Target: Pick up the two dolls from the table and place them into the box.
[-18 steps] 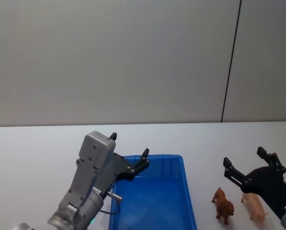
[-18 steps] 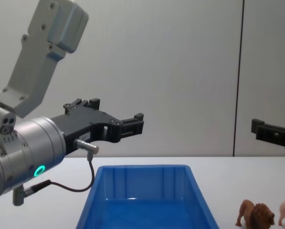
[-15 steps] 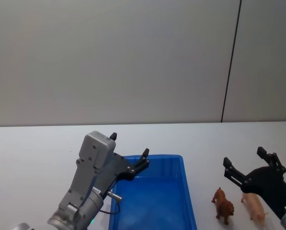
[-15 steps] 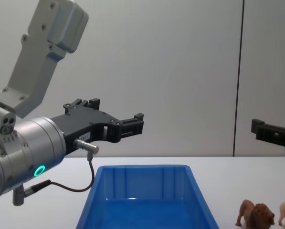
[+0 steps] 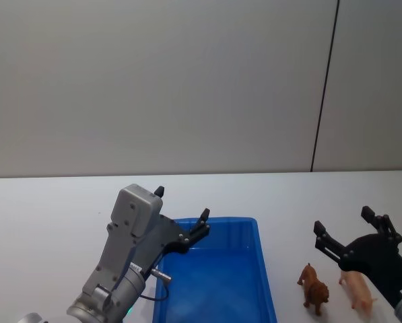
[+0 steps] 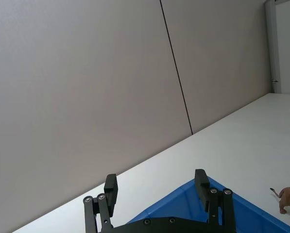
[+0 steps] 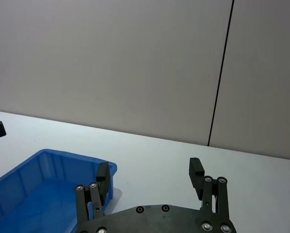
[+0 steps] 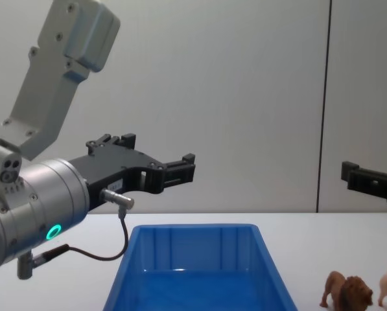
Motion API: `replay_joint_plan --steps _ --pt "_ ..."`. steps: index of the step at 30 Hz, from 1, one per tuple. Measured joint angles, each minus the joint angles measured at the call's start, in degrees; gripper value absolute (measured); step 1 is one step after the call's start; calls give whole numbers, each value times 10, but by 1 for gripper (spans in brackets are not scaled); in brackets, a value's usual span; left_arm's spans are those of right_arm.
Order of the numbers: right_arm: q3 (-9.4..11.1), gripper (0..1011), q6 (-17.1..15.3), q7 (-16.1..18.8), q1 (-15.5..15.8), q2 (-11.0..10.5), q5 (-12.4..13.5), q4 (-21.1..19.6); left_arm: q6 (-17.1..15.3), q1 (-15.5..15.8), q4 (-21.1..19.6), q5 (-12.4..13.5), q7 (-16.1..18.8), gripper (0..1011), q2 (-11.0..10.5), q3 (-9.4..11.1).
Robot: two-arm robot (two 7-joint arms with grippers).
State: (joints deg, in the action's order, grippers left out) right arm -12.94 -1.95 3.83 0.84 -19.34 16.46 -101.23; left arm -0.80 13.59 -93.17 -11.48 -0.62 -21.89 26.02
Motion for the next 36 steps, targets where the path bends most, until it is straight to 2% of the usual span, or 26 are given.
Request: replay_joint_plan --steps 25,36 --pt "0 1001 -3 -3 0 1 -2 0 0 0 0 0 0 1001 0 0" --pt "2 1001 -43 -34 0 7 -6 -3 0 0 0 0 0 1001 0 0"
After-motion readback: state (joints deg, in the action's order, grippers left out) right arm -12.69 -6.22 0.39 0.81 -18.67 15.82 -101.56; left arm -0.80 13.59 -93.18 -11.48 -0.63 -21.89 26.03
